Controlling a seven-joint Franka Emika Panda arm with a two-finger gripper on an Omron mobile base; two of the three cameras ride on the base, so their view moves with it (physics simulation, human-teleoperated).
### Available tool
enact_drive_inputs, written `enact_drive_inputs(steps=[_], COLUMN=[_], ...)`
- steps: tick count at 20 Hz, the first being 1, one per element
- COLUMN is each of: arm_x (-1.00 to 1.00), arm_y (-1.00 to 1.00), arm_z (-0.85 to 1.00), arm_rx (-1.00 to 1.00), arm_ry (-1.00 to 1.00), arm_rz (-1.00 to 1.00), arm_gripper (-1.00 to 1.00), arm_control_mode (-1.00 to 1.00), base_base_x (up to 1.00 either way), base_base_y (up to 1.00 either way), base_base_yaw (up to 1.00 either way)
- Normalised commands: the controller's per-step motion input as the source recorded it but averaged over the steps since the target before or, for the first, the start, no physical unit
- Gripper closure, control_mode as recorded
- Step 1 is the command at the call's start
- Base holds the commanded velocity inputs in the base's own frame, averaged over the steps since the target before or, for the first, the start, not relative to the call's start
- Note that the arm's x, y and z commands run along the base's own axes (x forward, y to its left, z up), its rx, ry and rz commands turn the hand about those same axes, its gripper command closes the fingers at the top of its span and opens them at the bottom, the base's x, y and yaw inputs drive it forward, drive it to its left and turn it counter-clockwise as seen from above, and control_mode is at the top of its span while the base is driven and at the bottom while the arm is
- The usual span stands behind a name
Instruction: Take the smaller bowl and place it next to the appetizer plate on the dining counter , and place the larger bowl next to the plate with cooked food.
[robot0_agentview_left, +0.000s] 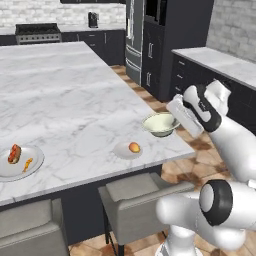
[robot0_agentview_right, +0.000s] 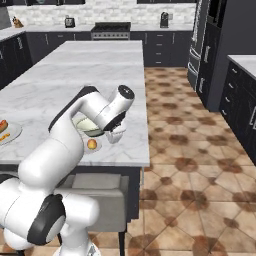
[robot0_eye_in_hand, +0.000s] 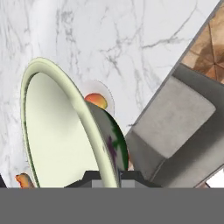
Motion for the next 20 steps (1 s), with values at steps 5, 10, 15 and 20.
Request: enact_drive_inputs(steps=[5, 10, 15, 20], arm_x=[0.27, 0.55, 0.37, 0.10], arm_y=[-0.07, -0.07, -0.01, -0.13], arm_z=[-0.27, -0.48, -0.08, -0.47], arm_rx=[-0.02, 0.00, 0.06, 0.09], arm_ry=[0.01, 0.00, 0.00, 0.08], arm_rz=[-0.01, 0.00, 0.00, 0.00], arm_gripper=[1.00, 1.00, 1.00, 1.00], arm_control_mode=[-1.00, -1.00, -1.00, -1.00], base_base_x=[0.00, 0.00, 0.00, 0.00], base_base_y=[0.00, 0.00, 0.00, 0.00], base_base_yaw=[0.00, 0.00, 0.00, 0.00])
